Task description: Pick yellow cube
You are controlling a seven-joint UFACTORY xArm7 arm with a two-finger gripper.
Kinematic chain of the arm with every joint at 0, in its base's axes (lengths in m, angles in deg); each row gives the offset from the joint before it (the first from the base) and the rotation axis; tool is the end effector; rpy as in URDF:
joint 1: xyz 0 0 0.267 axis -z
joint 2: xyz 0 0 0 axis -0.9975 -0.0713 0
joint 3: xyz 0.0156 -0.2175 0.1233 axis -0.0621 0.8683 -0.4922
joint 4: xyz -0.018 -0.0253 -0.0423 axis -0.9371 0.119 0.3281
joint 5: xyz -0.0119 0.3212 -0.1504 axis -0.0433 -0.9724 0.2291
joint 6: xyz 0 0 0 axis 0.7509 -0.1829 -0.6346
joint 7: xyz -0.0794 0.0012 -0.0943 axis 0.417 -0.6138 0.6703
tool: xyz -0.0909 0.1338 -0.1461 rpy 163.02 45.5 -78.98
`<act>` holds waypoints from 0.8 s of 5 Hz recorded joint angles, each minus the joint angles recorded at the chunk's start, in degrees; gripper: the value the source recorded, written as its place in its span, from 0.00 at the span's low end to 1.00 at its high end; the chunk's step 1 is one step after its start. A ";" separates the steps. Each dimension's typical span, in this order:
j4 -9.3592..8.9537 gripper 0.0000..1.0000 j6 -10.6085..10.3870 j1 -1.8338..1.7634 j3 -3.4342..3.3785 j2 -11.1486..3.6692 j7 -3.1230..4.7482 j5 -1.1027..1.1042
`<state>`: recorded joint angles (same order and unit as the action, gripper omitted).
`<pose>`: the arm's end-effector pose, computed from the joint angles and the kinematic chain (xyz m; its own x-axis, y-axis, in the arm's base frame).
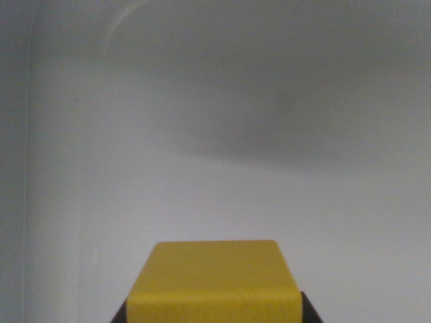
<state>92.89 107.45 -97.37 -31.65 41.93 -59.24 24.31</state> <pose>0.4665 0.1712 0.0435 0.9875 0.0987 -0.1231 0.1034 -0.9941 0.0324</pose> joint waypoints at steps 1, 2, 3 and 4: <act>1.84 1.00 2.70 0.04 -0.08 0.87 0.12 -0.20; 1.84 1.00 2.70 0.04 -0.08 0.87 0.12 -0.20; 3.60 1.00 5.27 0.08 -0.16 1.70 0.24 -0.39; 3.60 1.00 5.27 0.08 -0.16 1.70 0.24 -0.39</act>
<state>96.50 112.73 -97.30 -31.81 43.62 -58.99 23.92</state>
